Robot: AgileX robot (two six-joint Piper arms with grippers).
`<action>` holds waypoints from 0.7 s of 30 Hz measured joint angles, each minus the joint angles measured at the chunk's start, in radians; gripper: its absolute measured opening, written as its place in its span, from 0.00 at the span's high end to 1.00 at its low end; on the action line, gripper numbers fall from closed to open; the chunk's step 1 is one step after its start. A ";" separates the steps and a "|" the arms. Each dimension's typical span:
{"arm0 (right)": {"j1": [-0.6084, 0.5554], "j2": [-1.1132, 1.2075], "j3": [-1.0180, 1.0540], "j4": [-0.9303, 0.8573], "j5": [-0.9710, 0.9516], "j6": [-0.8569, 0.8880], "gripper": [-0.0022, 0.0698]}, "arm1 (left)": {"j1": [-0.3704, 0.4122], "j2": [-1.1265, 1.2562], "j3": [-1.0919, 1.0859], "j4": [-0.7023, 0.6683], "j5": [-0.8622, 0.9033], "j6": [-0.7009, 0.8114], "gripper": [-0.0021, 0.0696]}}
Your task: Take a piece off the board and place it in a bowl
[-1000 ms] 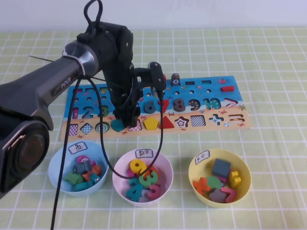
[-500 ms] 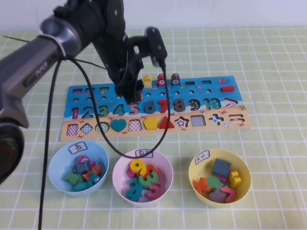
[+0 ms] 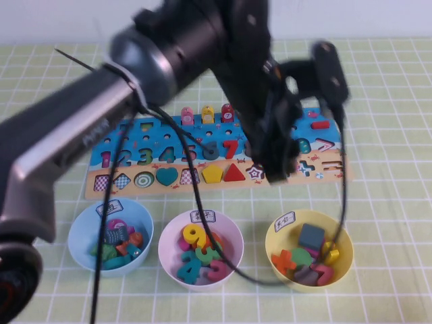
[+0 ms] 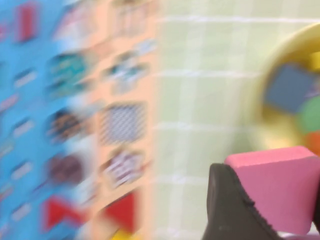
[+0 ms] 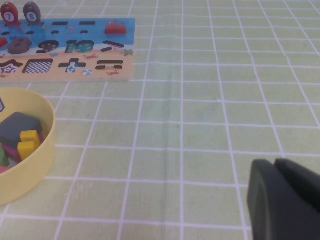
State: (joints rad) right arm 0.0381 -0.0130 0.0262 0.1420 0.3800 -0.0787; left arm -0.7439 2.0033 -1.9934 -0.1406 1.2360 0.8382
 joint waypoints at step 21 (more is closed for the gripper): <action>0.000 0.000 0.000 0.000 0.000 0.000 0.99 | -0.131 0.077 0.177 -0.159 -0.015 0.041 0.58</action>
State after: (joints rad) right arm 0.0381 -0.0130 0.0262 0.1420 0.3800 -0.0787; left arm -0.8753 2.0806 -1.8163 -0.2991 1.2214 0.8792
